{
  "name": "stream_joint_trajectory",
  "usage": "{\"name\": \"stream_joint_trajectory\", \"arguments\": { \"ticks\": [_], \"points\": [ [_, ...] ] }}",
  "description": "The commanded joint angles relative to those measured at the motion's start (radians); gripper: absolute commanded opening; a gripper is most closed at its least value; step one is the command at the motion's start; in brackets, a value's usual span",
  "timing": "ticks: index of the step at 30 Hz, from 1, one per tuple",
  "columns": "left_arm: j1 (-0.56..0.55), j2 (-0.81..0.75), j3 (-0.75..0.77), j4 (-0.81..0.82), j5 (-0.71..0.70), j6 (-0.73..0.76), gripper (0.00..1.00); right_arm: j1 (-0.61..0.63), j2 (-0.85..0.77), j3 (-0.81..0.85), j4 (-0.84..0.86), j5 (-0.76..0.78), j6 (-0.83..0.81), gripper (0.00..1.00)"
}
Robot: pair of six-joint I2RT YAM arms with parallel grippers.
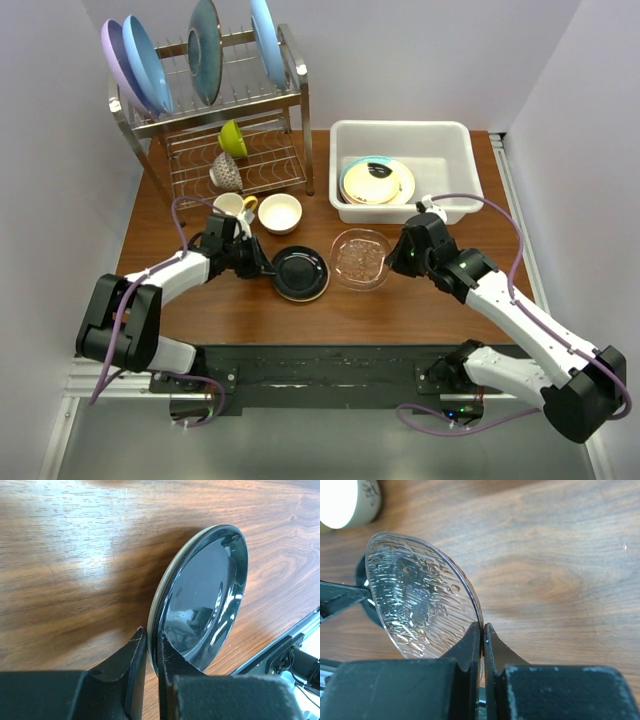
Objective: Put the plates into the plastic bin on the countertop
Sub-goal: Place the plate at the center of the board, then place the plate in the plastic bin.
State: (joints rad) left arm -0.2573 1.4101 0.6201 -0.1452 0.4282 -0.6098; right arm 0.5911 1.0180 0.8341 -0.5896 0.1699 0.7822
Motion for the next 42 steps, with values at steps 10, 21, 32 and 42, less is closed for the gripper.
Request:
{"name": "stream_joint_trajectory", "arguments": {
  "ticks": [10,21,32,42],
  "points": [
    [0.004,-0.028,0.018,0.021,0.006,0.010,0.42,0.003,0.143,0.167,0.071,0.013,-0.021,0.00],
    [0.006,-0.065,0.026,-0.007,-0.028,0.028,0.87,-0.062,0.335,0.408,0.065,0.010,-0.096,0.00],
    [0.004,-0.146,0.021,-0.010,-0.031,0.062,1.00,-0.232,0.445,0.487,0.120,-0.122,-0.120,0.00],
    [0.006,-0.171,-0.028,0.005,-0.009,0.065,1.00,-0.369,0.605,0.602,0.163,-0.198,-0.144,0.00]
  ]
}}
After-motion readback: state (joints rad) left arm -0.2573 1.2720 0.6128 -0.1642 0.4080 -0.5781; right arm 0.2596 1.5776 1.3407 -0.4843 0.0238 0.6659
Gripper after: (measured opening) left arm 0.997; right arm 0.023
